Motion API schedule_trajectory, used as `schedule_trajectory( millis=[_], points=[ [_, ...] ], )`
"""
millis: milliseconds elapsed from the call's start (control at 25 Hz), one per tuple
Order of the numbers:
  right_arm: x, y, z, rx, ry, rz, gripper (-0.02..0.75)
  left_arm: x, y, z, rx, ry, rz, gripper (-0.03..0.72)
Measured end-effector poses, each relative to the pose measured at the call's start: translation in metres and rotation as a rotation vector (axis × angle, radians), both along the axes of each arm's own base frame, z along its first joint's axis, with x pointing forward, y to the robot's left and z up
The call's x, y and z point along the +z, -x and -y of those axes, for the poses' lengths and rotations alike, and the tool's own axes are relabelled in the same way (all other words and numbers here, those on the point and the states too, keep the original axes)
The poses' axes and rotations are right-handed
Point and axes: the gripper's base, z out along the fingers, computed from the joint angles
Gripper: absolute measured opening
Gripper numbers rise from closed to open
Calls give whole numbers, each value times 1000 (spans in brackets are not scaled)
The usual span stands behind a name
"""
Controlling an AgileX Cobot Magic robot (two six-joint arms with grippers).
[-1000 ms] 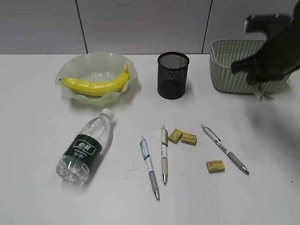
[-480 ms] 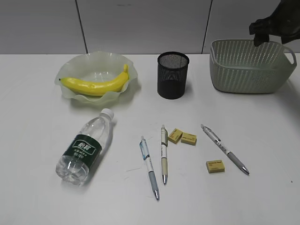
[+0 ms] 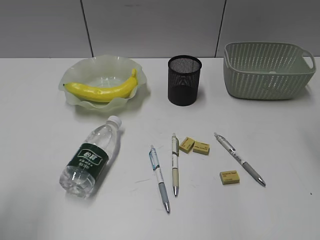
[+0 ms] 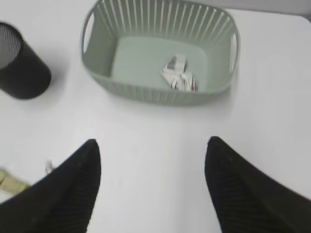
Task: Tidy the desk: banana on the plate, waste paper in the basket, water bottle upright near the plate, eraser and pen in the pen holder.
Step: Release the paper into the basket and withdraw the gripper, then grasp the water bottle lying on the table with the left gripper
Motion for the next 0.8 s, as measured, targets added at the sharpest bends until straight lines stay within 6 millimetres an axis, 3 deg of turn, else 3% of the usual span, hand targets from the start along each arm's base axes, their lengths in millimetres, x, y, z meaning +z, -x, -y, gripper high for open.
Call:
schedule_trajectory(
  millis=[80,200,360,560,800],
  points=[
    [-1,54,-3,33,-10,-1,528,-2,-32,8,-7,-18,-51,455],
    [-20,127,-7,89,-52,-41,517,-17,-85,25,-46,-67,-178,455],
    [-36,203,1,125,-97,-36,499,-33,-137,56,-132,-114,-253,456],
    [-43,264,15,141,-110,100,480,-65,-186,112,-253,-166,-360,525],
    [-47,296,22,147,-139,292,475,-116,-235,156,-277,-204,-503,569]
  ],
)
